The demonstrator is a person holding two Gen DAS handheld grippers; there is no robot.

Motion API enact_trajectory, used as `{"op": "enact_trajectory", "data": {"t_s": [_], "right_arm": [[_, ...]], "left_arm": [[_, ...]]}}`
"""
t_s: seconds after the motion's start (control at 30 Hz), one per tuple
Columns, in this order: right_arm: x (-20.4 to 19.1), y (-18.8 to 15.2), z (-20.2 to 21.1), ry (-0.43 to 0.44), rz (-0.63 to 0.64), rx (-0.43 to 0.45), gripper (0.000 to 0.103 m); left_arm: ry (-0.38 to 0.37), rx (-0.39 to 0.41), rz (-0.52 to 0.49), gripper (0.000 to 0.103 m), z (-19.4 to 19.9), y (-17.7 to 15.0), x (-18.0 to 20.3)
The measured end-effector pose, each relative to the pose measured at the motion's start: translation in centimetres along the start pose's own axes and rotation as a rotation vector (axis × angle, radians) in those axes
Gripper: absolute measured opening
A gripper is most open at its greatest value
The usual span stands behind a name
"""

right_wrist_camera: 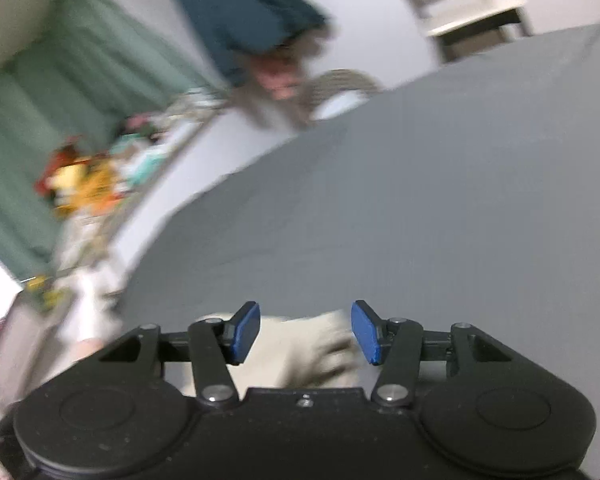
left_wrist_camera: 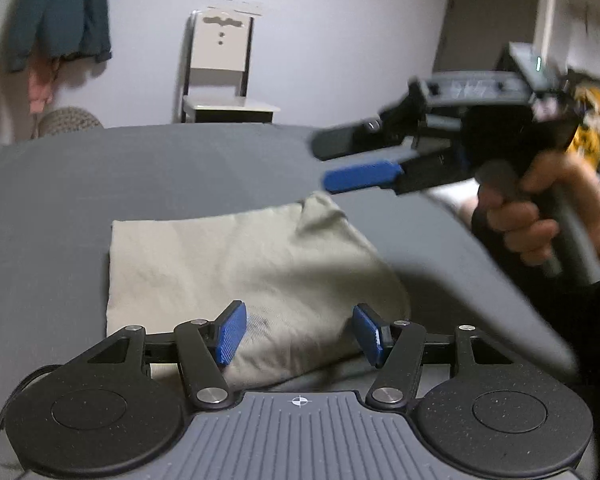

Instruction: Fold clothes

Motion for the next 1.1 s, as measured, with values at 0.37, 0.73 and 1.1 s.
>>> {"op": "enact_trajectory", "data": {"t_s": [0.37,0.73,1.1], "right_arm": [[-0.9,-5.9,-5.3,0.032,0.023,-0.182,0.038],[-5.0,-6.8,-1.6,-0.121,0.368,-0.07,0.056],[-15.6,-18.1,-7.0,-0.333,1.21,-0.115,0.061]], "left_arm": [[0.016,-0.07,-0.082,0.07,2.0,-1.7,-0.5],[0.076,-0.085,-0.031,0.07,5.6,-1.4,-4.2],[0.106,-0.001,0.313,0.085,10.5,0.4,-11.6]]}}
Point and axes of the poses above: each gripper's, at about its wrist camera, not at the fingertips, and z roughly against the way its jaws point, x to its right, y to its top, the point moved 7 cm from there along -z, roughly the way its jaws point, and after that the axes turned 5 degrees about x, right-handed, at the moved point
